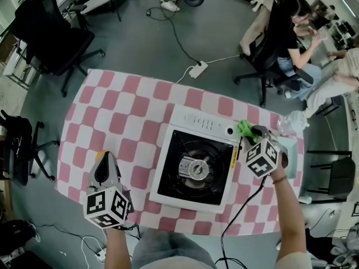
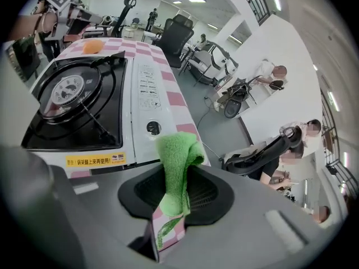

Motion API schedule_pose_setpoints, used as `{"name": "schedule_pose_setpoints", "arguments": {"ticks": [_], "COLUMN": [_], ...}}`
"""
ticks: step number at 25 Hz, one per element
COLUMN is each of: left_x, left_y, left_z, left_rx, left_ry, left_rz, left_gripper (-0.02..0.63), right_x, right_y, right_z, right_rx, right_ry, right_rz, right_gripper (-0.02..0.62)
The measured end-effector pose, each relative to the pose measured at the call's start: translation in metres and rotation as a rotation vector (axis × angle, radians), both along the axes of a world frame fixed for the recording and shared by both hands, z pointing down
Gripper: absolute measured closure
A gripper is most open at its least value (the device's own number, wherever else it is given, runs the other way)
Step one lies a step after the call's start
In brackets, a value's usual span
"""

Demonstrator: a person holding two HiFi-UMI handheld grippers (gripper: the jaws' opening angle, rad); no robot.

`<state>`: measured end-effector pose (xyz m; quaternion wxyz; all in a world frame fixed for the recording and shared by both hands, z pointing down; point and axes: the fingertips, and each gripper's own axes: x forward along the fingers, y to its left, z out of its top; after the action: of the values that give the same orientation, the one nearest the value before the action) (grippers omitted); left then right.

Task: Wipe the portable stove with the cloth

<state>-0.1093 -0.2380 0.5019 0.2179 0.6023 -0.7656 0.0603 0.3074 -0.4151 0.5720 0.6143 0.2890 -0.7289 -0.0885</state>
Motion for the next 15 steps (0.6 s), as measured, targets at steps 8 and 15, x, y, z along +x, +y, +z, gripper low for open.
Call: {"name": "schedule_pose_setpoints", "arguments": {"ticks": [8, 15], "left_x": [0.0013, -0.0007], "left_y": [-0.0034, 0.0001], "left_z": [0.0011, 0.0013], "left_rx": [-0.003, -0.003], "left_ry": [0.008, 0.010], "left_rz": [0.013, 0.012], "left_gripper": [0.605, 0.604], "right_x": [-0.0018, -0.0017], "right_y": [0.0031, 0.0099], "right_z": [0.0008, 0.0006], "right_rx": [-0.006, -0.023], "right_ry": [0.062, 0.069], "right_rz": [-0.038, -0.040], "right_gripper": [0.505, 0.505]}}
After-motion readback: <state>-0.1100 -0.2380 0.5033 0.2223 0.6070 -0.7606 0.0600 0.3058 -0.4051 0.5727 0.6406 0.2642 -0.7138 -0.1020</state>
